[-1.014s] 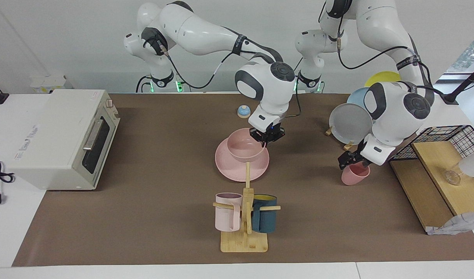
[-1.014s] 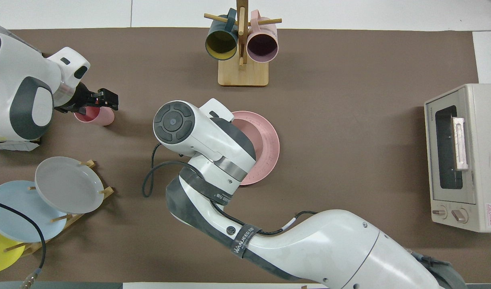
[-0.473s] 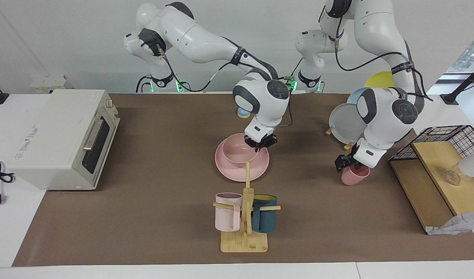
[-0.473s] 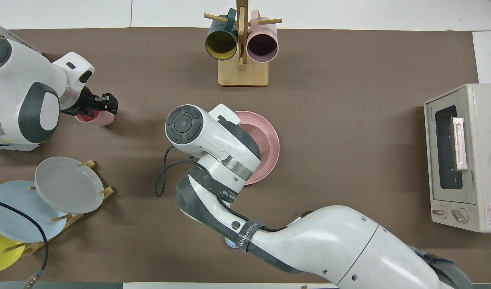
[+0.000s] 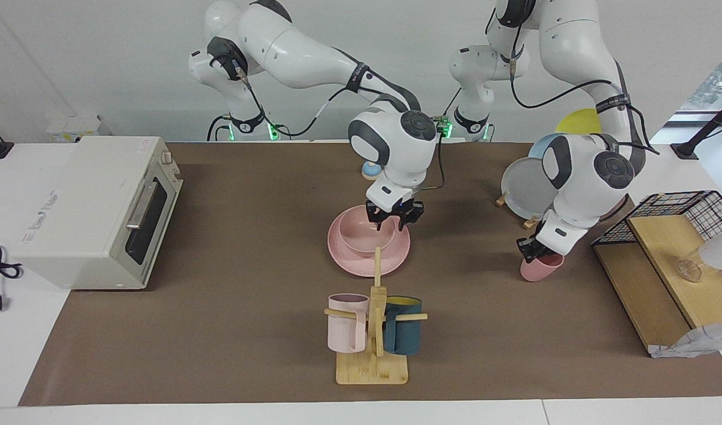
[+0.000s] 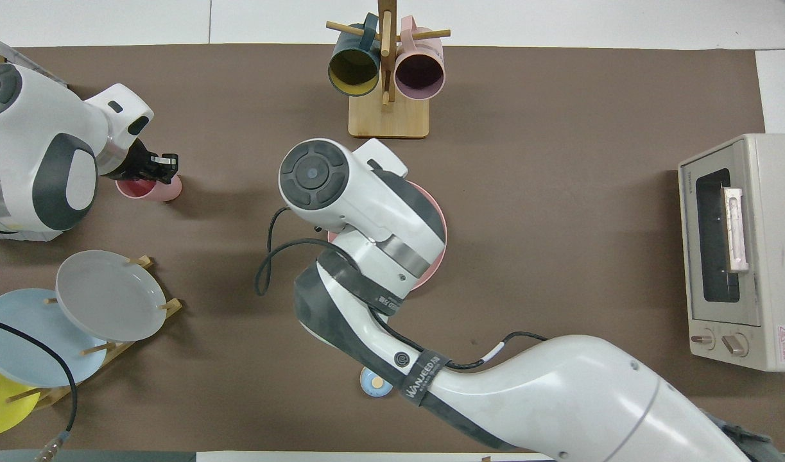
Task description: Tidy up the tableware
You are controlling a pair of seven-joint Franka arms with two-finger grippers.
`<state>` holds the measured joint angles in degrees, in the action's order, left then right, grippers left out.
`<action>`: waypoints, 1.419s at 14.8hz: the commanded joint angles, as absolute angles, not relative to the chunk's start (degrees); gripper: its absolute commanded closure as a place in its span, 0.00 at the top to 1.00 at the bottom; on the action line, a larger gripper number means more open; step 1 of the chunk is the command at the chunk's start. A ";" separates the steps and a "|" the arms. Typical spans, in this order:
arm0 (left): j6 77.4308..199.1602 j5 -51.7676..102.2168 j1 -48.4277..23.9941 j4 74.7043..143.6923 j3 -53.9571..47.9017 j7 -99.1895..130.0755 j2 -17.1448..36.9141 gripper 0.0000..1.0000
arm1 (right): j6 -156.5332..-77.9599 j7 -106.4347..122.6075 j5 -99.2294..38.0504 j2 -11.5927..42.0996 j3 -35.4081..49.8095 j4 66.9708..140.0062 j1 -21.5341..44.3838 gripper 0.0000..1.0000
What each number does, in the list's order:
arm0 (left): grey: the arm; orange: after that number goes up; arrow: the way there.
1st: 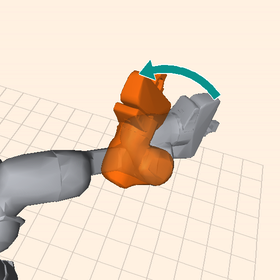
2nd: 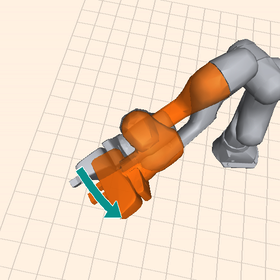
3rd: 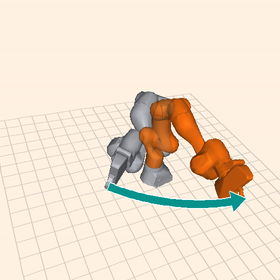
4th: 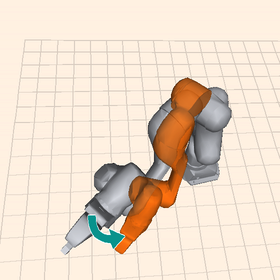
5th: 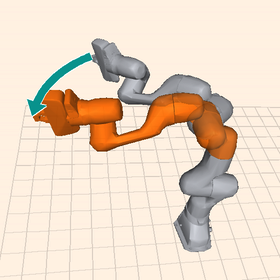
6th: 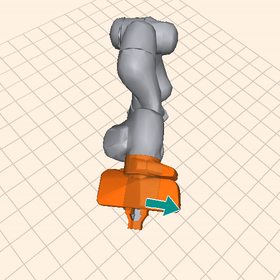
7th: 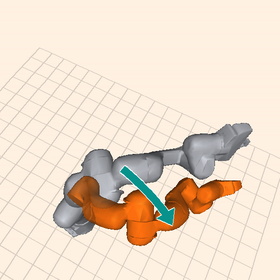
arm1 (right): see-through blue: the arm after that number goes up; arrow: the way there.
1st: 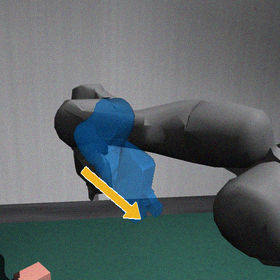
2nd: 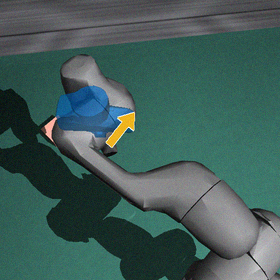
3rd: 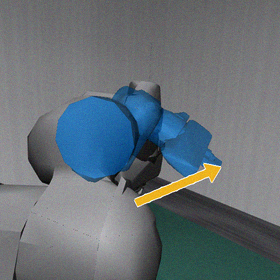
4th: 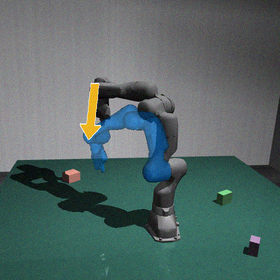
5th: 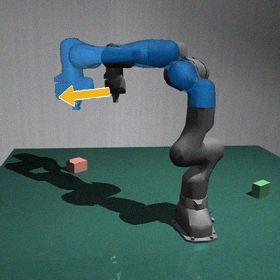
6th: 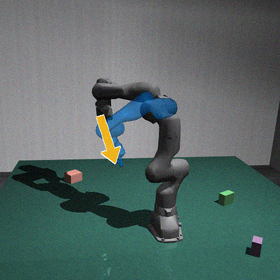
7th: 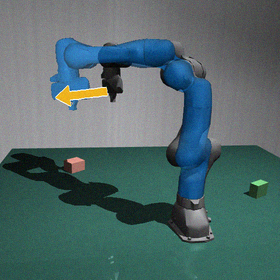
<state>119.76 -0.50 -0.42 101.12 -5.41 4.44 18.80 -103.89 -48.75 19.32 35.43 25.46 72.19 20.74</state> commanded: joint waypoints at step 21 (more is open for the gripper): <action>101.34 0.79 -36.56 72.16 -5.54 65.57 28.56 0.00 | -93.95 0.77 2.20 -0.61 -4.03 98.25 8.18 1.00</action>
<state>100.15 1.77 -35.11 71.83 -6.57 64.08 27.83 -90.97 -3.91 3.94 1.42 -2.67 93.94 9.41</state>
